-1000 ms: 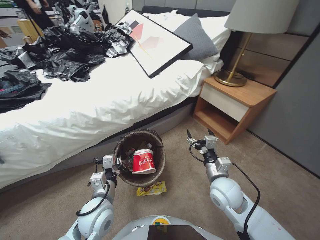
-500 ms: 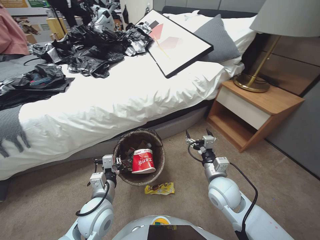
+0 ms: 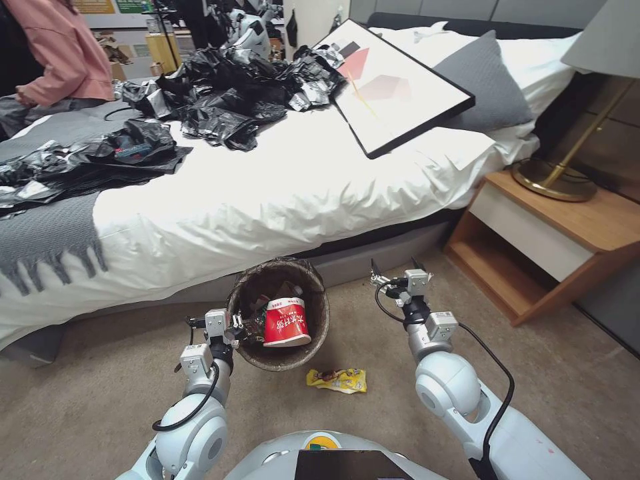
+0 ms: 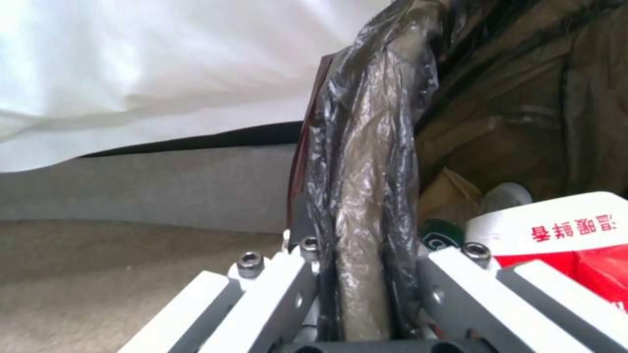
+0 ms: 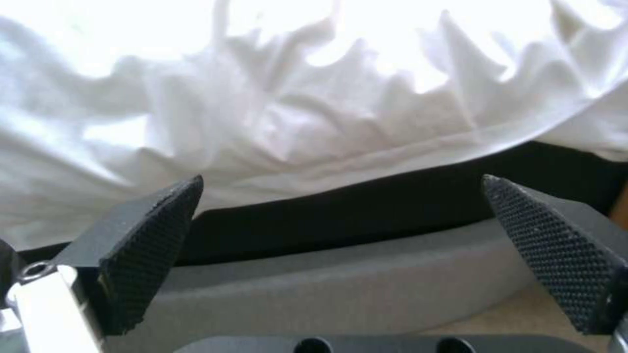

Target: Pick up the trash bin, then pick up the garbage from the floor and place it into the trash bin.

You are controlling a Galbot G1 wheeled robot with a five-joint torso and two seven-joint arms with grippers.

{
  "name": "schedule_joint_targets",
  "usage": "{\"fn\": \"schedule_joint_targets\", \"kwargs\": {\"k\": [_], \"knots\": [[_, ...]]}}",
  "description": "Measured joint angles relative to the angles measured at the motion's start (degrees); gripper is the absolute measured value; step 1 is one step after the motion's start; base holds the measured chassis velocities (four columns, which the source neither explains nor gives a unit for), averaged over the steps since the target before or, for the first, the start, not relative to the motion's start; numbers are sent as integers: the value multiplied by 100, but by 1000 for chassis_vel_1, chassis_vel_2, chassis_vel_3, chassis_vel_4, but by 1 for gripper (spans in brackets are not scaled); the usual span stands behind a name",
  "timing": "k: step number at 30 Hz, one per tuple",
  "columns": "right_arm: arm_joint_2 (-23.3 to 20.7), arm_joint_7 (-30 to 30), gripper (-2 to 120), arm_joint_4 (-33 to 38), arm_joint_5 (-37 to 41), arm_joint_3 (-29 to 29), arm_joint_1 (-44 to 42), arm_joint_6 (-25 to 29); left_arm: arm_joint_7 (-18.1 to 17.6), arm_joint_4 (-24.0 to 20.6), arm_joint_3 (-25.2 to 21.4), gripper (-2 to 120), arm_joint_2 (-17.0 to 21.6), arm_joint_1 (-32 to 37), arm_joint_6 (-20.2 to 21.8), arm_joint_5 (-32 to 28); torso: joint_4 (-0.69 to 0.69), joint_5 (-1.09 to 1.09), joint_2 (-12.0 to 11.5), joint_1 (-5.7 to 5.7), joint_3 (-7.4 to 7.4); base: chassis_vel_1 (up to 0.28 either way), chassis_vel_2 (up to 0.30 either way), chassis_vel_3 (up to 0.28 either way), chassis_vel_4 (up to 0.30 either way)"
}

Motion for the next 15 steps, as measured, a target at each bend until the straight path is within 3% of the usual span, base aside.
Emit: {"fn": "schedule_joint_targets", "kwargs": {"k": [15], "knots": [[-5,63,100,-30,46,-69,86,-63,1,27,1,0,-3,-20,-6,-8,0,0,0,0,0,62,56,65,62]]}}
